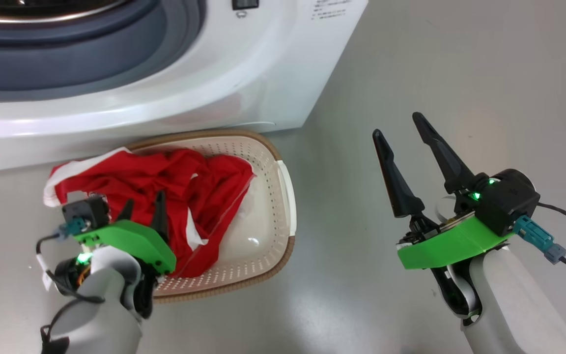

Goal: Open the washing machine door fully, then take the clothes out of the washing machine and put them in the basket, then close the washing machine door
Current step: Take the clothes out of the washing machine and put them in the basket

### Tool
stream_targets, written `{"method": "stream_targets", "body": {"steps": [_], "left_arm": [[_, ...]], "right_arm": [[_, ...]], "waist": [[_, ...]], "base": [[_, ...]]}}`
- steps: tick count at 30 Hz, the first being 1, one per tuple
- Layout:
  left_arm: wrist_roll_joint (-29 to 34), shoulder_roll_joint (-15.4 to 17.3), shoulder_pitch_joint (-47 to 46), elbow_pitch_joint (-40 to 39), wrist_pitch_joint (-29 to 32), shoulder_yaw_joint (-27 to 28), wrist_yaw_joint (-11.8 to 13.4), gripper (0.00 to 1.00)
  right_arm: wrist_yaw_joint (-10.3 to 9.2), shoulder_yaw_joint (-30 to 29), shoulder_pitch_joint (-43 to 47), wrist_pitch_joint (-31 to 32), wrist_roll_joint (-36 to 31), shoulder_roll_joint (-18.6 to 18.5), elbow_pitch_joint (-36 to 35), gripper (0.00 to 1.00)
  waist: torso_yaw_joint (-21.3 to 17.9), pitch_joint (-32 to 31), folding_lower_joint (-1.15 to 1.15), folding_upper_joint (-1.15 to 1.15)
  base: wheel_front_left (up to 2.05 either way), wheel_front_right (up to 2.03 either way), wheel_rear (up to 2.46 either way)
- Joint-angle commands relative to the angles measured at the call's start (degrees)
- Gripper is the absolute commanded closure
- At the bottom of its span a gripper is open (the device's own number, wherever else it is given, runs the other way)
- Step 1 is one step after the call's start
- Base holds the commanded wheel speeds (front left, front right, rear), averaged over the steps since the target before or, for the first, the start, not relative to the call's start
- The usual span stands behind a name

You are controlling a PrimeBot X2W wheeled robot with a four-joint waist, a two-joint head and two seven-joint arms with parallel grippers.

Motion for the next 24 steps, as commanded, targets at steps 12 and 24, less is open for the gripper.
{"method": "stream_targets", "body": {"steps": [12,24], "left_arm": [[10.51,1.61,11.49,-18.61,-0.75,7.95,1.53,0.0],[18.17,0.61,20.03,-34.14,-0.75,14.89,0.98,0.0]], "right_arm": [[0.36,-0.6,4.03,-0.36,-0.35,0.4,-0.5,0.0],[0.36,-3.36,7.48,-0.36,-1.19,0.28,-0.26,0.0]], "waist": [[2.79,-7.61,0.0,0.0],[3.43,-14.61,0.0,0.0]], "base": [[0.0,0.0,0.0],[0.0,0.0,0.0]]}}
